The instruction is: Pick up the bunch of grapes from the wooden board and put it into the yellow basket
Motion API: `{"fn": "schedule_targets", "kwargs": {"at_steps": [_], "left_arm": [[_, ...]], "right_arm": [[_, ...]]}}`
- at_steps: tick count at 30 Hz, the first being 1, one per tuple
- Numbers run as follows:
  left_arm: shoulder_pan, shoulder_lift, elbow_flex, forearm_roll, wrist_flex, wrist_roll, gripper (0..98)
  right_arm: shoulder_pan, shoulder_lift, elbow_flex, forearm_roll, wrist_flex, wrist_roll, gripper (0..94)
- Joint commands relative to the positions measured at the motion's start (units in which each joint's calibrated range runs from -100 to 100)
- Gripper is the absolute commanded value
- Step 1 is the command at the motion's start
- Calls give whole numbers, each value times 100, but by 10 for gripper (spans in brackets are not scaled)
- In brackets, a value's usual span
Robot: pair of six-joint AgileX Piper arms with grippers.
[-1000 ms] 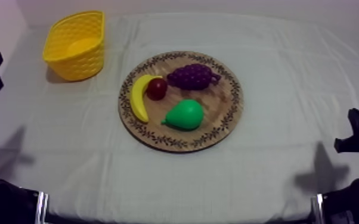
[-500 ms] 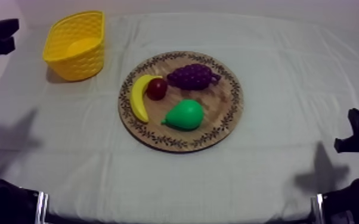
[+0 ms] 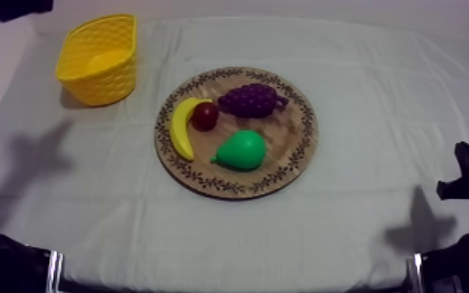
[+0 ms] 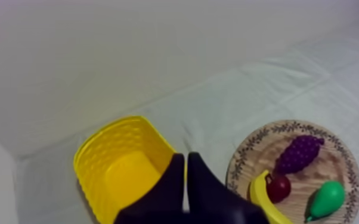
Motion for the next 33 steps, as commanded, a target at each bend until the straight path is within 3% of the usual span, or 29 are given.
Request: {"fn": "schedule_targets", "kwargs": {"at_steps": [1, 19, 33], "left_arm": [[31, 429, -522, -5, 158, -12, 0], [469, 2367, -2532, 17, 920, -454, 0], [763, 3620, -3543, 581, 1271, -1300, 0]], "right_arm": [[2, -2, 4, 0, 0, -1, 2], [2, -2, 4, 0, 0, -1, 2], [2, -2, 4, 0, 0, -1, 2]]}}
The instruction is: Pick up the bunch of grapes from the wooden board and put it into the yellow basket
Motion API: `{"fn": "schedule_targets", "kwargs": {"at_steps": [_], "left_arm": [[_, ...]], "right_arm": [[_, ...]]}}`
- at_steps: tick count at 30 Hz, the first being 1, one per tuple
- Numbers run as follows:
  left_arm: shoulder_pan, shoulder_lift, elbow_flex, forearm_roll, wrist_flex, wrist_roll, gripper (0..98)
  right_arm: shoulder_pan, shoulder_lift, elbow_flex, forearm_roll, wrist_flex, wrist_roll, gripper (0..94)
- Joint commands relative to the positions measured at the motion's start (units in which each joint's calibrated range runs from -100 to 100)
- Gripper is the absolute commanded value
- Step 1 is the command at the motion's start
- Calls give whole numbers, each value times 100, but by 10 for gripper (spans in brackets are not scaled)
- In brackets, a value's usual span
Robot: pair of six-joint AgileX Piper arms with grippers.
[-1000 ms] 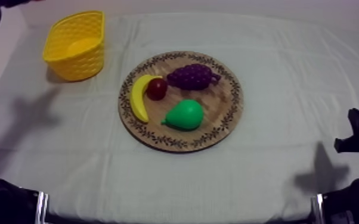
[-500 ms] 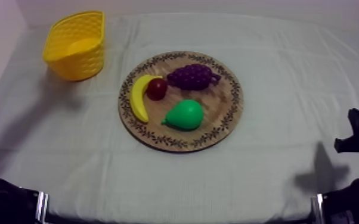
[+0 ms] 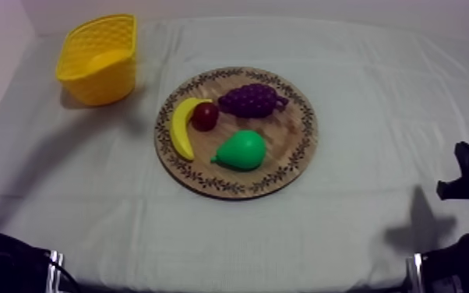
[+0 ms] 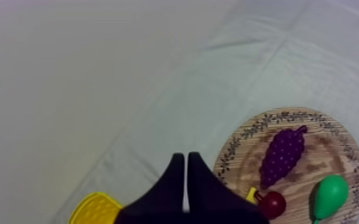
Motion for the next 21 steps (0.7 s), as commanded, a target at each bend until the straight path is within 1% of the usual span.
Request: {"fn": "schedule_targets", "kwargs": {"at_steps": [1, 10, 21], "left_arm": [[25, 177, -69, 58, 63, -200, 0], [82, 841, -905, 123, 863, -550, 0], [136, 1462, -1670, 158, 1525, -920, 0]], "right_arm": [[2, -2, 4, 0, 0, -1, 2], [2, -2, 4, 0, 0, -1, 2], [2, -2, 4, 0, 0, -1, 2]]}}
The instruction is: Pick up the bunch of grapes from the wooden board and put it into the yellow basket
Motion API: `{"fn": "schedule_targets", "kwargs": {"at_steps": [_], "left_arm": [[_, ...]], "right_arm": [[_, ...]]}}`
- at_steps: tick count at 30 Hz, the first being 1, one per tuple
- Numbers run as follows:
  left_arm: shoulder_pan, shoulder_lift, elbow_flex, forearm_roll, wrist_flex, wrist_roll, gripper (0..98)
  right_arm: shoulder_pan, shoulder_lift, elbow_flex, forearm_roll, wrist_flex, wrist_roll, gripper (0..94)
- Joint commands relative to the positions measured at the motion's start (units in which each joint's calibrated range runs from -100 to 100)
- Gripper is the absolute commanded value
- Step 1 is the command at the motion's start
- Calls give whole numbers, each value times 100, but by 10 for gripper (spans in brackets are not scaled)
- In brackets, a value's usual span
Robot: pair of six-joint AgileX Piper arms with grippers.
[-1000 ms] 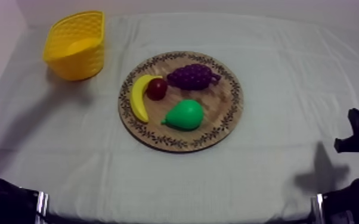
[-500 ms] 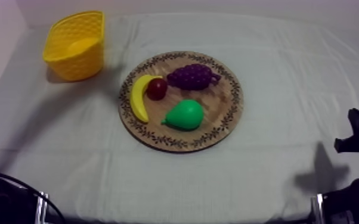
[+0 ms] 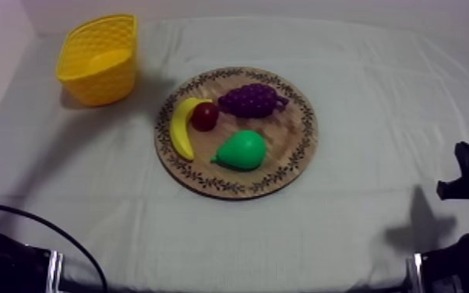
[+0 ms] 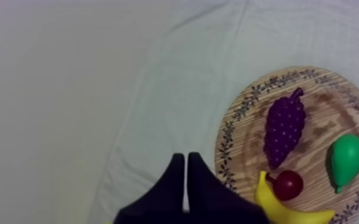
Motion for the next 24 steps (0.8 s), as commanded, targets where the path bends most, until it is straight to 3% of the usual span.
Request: {"fn": "schedule_targets", "kwargs": {"at_steps": [1, 11, 24], "left_arm": [[25, 78, 12, -10, 62, -61, 0], [444, 206, 468, -327, -170, -175, 0], [499, 145, 912, -351, -397, -154, 0]], "right_arm": [[2, -2, 4, 0, -3, 3, 2], [2, -2, 4, 0, -3, 3, 2], [2, -2, 4, 0, -3, 3, 2]]}}
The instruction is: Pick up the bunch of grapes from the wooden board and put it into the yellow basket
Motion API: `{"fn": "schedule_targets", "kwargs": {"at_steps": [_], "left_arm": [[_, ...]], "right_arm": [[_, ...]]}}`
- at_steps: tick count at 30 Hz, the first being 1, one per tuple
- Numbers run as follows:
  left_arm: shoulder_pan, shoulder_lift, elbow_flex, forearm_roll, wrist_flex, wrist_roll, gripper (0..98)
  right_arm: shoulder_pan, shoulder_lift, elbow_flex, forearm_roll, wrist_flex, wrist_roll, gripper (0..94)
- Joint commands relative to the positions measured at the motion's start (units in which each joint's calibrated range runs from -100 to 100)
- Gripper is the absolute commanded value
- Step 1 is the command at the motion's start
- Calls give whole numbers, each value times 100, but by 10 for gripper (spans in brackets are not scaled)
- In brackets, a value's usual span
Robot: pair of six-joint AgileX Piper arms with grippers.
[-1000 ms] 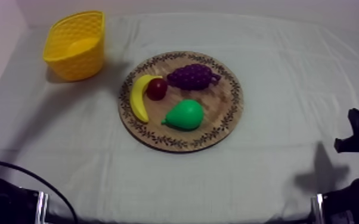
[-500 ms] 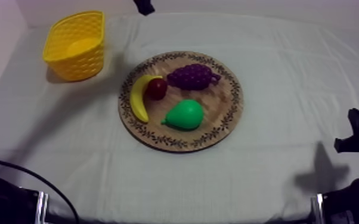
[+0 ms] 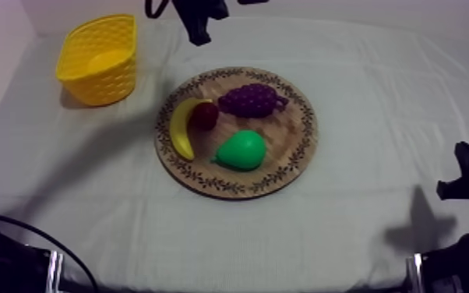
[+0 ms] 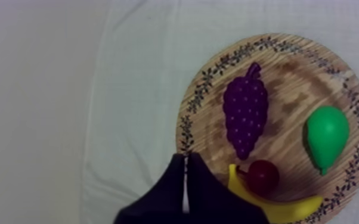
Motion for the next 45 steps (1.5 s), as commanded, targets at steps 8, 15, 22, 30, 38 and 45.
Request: {"fn": "schedule_targets", "kwargs": {"at_steps": [8, 15, 22, 30, 38, 45], "left_arm": [[-55, -148, 372, -28, -301, 221, 186], [-152, -231, 636, -24, -160, 150, 735], [-194, -256, 774, -63, -46, 204, 894], [-150, -231, 818, -67, -58, 217, 921], [-42, -25, 821, -43, -139, 219, 929], [106, 406, 693, -13, -221, 243, 934]], "right_arm": [[2, -2, 4, 0, -3, 0, 2], [2, -2, 4, 0, -3, 0, 2], [2, -2, 4, 0, -3, 0, 2], [2, -2, 4, 0, -3, 0, 2], [2, -2, 4, 0, -3, 0, 2], [2, -2, 4, 0, -3, 0, 2]]}}
